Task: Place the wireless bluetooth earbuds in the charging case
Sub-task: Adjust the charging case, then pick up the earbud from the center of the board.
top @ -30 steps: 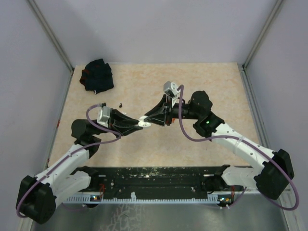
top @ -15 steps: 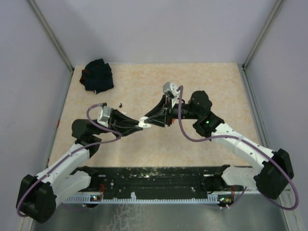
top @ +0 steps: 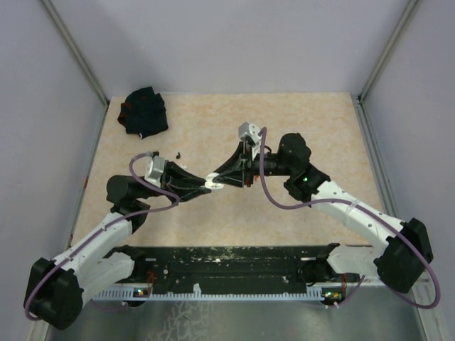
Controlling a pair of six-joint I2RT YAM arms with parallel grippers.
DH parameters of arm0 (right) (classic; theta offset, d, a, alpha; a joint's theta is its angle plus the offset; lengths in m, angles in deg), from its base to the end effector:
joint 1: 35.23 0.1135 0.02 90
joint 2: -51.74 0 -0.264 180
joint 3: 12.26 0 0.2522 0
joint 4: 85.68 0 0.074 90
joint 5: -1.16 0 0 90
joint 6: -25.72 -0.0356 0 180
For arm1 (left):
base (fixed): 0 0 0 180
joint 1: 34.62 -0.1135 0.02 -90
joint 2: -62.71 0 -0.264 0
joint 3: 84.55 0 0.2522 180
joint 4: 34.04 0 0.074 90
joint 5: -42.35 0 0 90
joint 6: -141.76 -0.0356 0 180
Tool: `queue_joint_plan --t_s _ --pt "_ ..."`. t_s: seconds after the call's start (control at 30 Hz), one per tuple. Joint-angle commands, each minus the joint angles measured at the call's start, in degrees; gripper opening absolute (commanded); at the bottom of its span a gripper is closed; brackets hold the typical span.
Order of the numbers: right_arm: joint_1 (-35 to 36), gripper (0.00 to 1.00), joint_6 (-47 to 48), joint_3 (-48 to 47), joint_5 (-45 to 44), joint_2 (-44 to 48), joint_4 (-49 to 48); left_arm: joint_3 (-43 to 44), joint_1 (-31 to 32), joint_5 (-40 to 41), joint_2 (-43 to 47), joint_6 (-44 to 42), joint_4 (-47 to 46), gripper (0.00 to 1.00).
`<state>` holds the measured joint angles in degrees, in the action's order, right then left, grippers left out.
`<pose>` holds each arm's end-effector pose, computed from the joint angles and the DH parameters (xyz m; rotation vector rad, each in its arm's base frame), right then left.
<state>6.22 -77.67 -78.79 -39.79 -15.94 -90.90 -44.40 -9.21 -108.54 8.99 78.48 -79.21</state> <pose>0.1838 0.1982 0.3596 -1.0951 1.2991 1.3724 0.1553 -0.1082 0.3150 1.0280 1.0001 -1.2988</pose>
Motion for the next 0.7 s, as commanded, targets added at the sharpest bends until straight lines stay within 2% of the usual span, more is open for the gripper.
queue_joint_plan --t_s 0.0,0.17,0.37,0.43,0.67 --pt "-0.19 0.09 4.81 -4.07 -1.10 2.09 3.11 0.01 0.26 1.57 2.53 -4.06 7.74 0.25" --pt "-0.14 0.07 12.45 -6.08 -7.30 5.17 12.71 0.89 0.26 8.97 8.76 -10.30 24.47 0.48" --pt "-0.14 0.07 21.63 -7.95 -17.94 8.00 25.35 4.33 0.31 24.99 14.06 -15.83 46.74 0.69" --pt "-0.19 0.07 23.57 -7.68 -21.55 8.81 27.01 6.41 0.28 30.51 14.21 -16.49 53.06 0.98" --pt "-0.14 0.06 23.33 -2.76 -28.00 11.76 24.95 14.24 0.31 44.52 10.51 -18.18 70.01 1.00"
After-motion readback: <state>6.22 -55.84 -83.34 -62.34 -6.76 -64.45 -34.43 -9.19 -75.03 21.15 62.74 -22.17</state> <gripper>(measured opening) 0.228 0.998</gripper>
